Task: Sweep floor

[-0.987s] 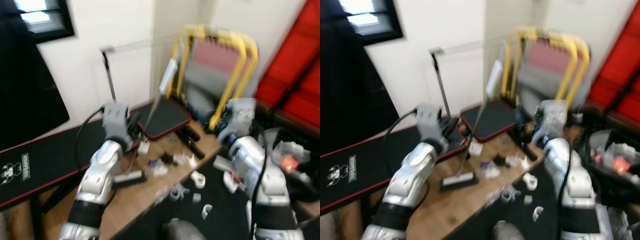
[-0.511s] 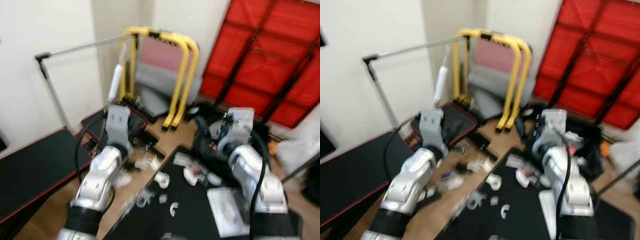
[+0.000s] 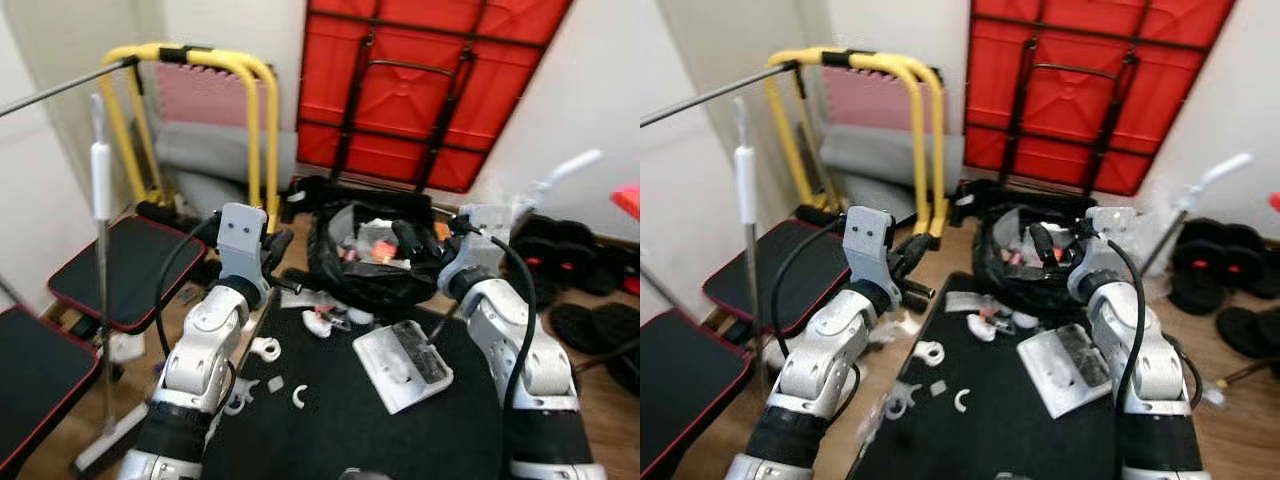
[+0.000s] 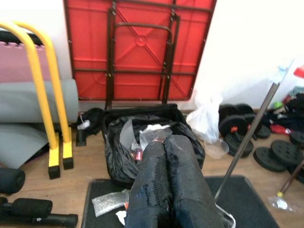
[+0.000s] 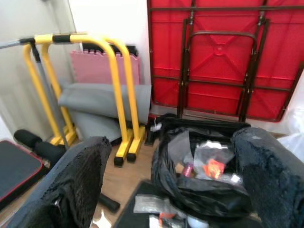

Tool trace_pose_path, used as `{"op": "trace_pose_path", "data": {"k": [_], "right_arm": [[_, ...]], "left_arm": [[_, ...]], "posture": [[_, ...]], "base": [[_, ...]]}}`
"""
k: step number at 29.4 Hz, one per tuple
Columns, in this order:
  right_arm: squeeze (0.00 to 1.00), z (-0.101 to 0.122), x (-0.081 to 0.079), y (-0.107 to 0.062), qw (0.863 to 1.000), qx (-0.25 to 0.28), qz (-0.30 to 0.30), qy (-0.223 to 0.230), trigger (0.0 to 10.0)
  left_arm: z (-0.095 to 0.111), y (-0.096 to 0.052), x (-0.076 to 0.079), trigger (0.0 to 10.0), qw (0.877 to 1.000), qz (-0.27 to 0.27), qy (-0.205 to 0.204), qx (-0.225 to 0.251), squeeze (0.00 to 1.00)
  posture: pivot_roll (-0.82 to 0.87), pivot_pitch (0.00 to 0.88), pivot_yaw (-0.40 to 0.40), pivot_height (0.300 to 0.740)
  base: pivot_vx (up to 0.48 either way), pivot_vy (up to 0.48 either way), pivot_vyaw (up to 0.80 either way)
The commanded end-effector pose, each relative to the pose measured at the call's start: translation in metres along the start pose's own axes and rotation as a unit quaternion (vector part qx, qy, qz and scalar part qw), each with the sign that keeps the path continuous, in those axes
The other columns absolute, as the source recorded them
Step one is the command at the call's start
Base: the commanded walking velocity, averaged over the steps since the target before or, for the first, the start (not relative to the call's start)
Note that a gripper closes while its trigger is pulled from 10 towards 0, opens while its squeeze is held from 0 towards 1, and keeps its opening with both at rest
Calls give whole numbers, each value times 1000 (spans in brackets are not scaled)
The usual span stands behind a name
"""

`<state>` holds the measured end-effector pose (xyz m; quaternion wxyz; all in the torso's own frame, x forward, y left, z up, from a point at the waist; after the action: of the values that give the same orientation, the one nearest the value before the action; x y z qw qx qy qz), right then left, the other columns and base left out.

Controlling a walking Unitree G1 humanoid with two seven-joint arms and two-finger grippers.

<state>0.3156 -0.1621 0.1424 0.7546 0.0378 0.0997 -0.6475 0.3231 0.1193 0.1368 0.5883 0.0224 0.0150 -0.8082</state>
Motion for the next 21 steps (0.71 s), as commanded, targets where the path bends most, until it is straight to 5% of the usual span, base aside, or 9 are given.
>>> {"op": "trace_pose_path", "data": {"k": [1,7,21], "right_arm": [[0,3,7,-1,1000,4,-12,-7,10000],[0,4,7,-1,1000,7,-13,-7,10000],[0,5,9,-1,1000,9,-17,-6,10000]], "left_arm": [[1,2,5,10000,1000,-10,2,4,0],[1,1,5,10000,1000,-9,3,5,0],[3,1,3,10000,1000,-1,-7,12,0]], "posture": [[-166,0,-157,740],[-166,0,-157,740],[-168,1,-159,740]], "base": [[0,0,-800],[0,0,-800],[0,0,0]]}}
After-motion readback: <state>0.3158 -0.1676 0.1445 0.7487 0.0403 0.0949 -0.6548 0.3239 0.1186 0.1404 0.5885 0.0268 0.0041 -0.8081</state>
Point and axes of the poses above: a point about 5 cm out from each wrist's last joint towards the gripper, its own y axis pointing out of the wrist towards the gripper, its own z axis along the axis of the wrist's last joint, x = y × z, the point moved 2 cm from there along y, pointing out of the wrist towards the gripper, and after that the axes turned 2 degrees about y, right-handed, at the moved point
